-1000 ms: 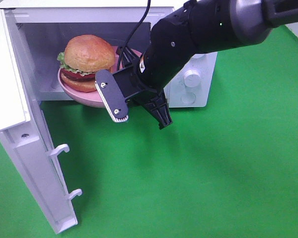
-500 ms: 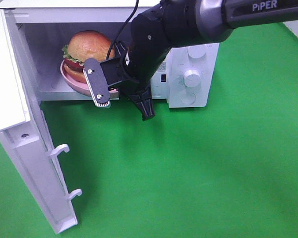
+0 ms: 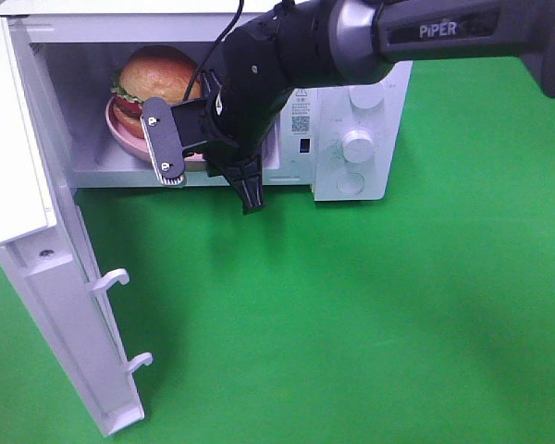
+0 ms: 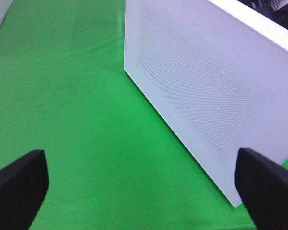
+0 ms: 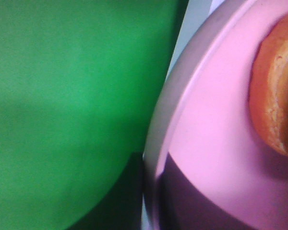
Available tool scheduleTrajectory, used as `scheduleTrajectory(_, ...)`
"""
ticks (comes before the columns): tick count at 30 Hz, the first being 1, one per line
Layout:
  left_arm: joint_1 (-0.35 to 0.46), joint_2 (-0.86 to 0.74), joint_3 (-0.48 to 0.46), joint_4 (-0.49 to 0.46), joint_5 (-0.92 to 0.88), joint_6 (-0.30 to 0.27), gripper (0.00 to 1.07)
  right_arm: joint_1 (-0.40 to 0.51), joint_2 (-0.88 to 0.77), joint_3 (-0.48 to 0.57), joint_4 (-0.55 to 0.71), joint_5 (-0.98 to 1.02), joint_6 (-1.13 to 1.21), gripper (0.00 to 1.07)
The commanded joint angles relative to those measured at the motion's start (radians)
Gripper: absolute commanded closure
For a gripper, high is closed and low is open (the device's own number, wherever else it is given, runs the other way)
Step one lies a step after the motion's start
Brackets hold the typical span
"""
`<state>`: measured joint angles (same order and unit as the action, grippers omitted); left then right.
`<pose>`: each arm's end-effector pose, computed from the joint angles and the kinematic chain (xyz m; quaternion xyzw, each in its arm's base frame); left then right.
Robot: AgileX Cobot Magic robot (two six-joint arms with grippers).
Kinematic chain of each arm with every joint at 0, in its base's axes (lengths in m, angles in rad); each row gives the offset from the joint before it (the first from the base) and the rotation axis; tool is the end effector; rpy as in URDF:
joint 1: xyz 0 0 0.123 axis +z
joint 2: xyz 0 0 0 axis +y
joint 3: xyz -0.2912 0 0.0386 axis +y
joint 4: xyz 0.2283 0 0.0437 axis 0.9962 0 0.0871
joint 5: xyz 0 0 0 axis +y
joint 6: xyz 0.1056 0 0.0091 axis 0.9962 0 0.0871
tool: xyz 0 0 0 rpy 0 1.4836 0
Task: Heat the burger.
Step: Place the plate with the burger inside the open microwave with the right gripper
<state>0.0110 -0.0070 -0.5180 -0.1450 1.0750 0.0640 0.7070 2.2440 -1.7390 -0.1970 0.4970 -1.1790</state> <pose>-0.0214 -0.0137 0.2652 0.0267 0.8478 -0.0526 0.5271 0.3848 0.3157 0.1712 -0.8017 0.4993 -0.1452 0.2948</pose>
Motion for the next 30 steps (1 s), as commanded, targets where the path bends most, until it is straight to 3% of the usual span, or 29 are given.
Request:
scheduleTrajectory(1,-0.006,-0.015,0.004,-0.002,-0.008,0.002,0.09,-0.004,0.024,-0.06,-0.014,-0.044,0.005,1.07)
scheduleTrajectory(19,-0.006,-0.015,0.004,-0.001,-0.008,-0.001,0.09,-0.012,0.139,-0.257,-0.061,0.008,0.101,1.06)
scheduleTrajectory(30,-0.006,-0.015,0.004,-0.001,-0.008,-0.001,0.09,-0.028,0.152,-0.261,-0.058,0.017,0.121,1.01)
